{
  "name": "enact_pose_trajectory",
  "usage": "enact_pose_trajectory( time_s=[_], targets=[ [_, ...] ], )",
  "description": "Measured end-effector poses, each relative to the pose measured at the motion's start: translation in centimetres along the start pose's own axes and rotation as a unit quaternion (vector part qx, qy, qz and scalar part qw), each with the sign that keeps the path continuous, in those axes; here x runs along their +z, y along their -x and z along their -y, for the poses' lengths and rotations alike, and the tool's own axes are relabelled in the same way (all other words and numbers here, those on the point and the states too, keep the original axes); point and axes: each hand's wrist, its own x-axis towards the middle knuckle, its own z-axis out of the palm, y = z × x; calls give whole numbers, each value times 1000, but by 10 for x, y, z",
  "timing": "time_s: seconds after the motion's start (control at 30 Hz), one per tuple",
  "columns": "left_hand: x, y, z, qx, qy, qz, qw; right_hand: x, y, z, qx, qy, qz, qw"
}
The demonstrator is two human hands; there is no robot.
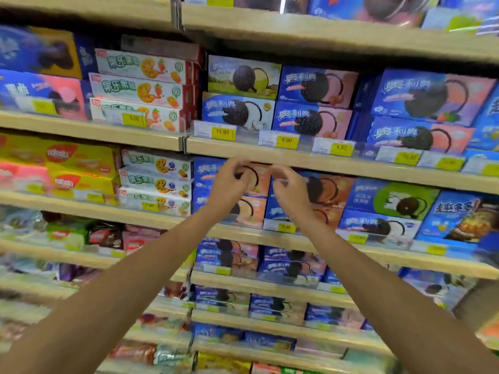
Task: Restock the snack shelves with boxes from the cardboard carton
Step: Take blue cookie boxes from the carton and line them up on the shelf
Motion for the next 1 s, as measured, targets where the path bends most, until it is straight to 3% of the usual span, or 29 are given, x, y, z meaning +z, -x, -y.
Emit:
enact_pose_trajectory(
  time_s=[0.27, 0.4, 0.53, 0.63, 0.73, 0.83, 1.0],
  targets=[
    [13, 115, 103, -209, 72, 82, 972, 45, 103, -86, 175, -5, 127, 976],
    [27, 170, 163, -346, 173, 102, 916, 70, 158, -130, 260, 7, 204, 944],
    [33, 244, 225, -479, 206, 83, 849, 99, 224, -184, 355, 23, 287, 889],
    [45, 301, 264, -531, 92, 128, 833, 120, 274, -225, 421, 33, 339, 840],
    [71, 369, 315, -606, 112, 189, 764, 146, 334, -268, 483, 38, 386, 785],
    [83, 418, 349, -617, 40, 200, 760, 167, 380, -299, 536, 51, 408, 738],
    [101, 492, 407, -661, 4, 211, 720, 204, 461, -360, 588, 45, 452, 669]
  ],
)
